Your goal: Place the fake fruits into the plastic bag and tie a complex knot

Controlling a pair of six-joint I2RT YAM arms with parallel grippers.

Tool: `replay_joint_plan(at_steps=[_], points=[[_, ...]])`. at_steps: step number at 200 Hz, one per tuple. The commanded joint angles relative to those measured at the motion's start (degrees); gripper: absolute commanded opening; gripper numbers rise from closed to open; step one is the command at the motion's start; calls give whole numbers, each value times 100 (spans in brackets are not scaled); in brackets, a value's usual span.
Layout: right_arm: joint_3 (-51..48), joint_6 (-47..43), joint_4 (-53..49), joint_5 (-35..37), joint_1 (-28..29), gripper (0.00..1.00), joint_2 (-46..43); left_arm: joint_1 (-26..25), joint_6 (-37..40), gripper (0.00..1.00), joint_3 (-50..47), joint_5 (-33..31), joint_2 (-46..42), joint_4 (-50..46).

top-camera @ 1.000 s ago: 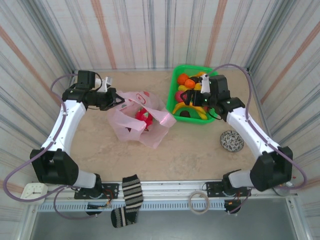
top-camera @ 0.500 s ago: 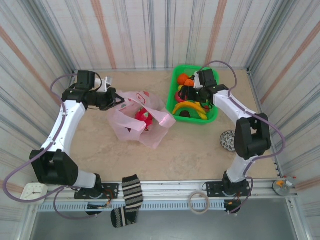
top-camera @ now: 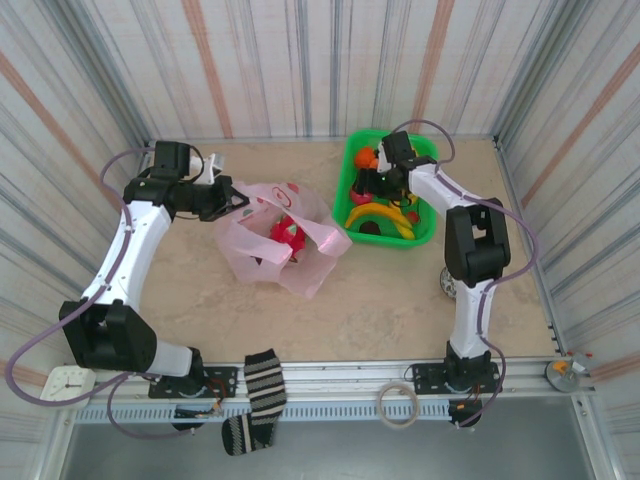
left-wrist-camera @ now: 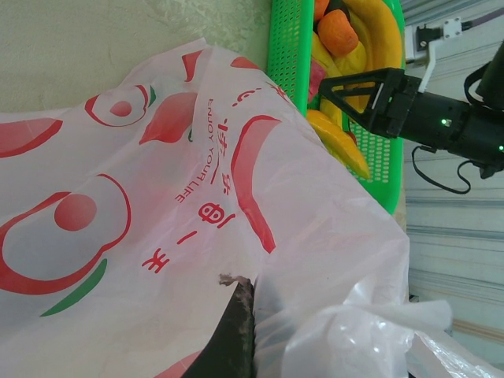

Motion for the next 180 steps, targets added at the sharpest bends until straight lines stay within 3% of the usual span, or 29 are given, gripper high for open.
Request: replay_joint_plan(at_steps=[1,123,180], points=[[277,-94,-279,-154,-54,87,302,-63,26,0,150,-11,-225,-143],[792,-269,-402,-341,-52,74,993,-74,42,0,185,-72,-233,-239],[795,-364,-489,-322,-3,76,1110,-72,58,0,213,-71,-205,-251]])
